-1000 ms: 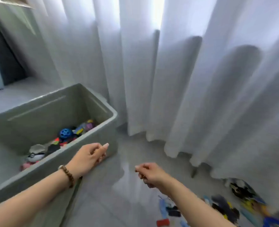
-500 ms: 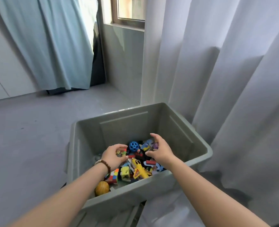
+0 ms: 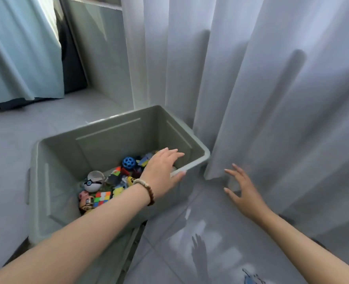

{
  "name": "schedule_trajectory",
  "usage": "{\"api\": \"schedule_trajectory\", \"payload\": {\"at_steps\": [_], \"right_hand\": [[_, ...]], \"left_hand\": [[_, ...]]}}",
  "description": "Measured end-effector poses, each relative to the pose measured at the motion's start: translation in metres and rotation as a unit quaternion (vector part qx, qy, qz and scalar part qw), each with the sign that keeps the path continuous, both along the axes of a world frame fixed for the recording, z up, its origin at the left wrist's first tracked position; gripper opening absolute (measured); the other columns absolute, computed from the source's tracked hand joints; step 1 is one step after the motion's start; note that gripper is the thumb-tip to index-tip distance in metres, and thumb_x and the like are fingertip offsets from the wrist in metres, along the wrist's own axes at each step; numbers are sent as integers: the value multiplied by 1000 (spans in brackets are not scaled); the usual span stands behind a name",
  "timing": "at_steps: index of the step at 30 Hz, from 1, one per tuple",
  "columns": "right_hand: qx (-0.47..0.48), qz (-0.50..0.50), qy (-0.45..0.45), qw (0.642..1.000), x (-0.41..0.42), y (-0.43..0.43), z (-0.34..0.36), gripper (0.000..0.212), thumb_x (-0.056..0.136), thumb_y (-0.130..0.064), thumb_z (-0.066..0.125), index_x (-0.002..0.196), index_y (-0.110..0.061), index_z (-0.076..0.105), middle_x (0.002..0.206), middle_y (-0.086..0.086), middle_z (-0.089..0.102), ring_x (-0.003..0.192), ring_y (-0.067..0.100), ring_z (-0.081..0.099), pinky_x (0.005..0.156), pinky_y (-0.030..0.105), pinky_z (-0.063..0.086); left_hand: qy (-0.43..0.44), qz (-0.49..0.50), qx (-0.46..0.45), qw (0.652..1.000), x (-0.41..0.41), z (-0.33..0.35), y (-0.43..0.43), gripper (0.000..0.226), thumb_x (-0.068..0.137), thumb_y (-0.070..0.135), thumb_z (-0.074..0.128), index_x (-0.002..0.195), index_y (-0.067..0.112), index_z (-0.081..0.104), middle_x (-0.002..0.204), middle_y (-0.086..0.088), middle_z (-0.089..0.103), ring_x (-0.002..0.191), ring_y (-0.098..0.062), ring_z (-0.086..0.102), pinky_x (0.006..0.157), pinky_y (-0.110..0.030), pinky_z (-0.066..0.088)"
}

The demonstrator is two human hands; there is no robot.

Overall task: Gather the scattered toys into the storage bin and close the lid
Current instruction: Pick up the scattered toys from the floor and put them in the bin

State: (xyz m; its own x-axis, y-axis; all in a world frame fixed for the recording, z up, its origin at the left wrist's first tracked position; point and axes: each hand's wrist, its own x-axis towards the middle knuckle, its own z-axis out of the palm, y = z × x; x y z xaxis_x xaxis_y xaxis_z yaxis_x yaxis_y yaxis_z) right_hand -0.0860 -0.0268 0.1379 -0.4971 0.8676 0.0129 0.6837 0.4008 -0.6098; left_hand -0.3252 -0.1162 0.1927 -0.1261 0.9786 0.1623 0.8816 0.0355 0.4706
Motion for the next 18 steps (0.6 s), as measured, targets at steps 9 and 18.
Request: {"api": "schedule_trajectory", "payload": {"at_steps": [9,18], "right_hand": [[-147,-222,-33,963,220,-72,-108,59,82,-27,70,134,-26,43,154,-5,21,141,14,22,112,27,19],[-249,-162,-41,954,259,-109,-219,45,79,-29,73,120,-22,57,124,-3,50,117,11,47,97,21,37]], "left_hand": [[-40,-163,-174,970,189,-115,6,52,92,44,49,139,26,36,144,7,37,135,-12,30,111,-27,27],[79,-253,-383,885,272,-264,-12,90,80,50,65,149,25,12,156,2,11,141,-20,21,114,-34,27]]}}
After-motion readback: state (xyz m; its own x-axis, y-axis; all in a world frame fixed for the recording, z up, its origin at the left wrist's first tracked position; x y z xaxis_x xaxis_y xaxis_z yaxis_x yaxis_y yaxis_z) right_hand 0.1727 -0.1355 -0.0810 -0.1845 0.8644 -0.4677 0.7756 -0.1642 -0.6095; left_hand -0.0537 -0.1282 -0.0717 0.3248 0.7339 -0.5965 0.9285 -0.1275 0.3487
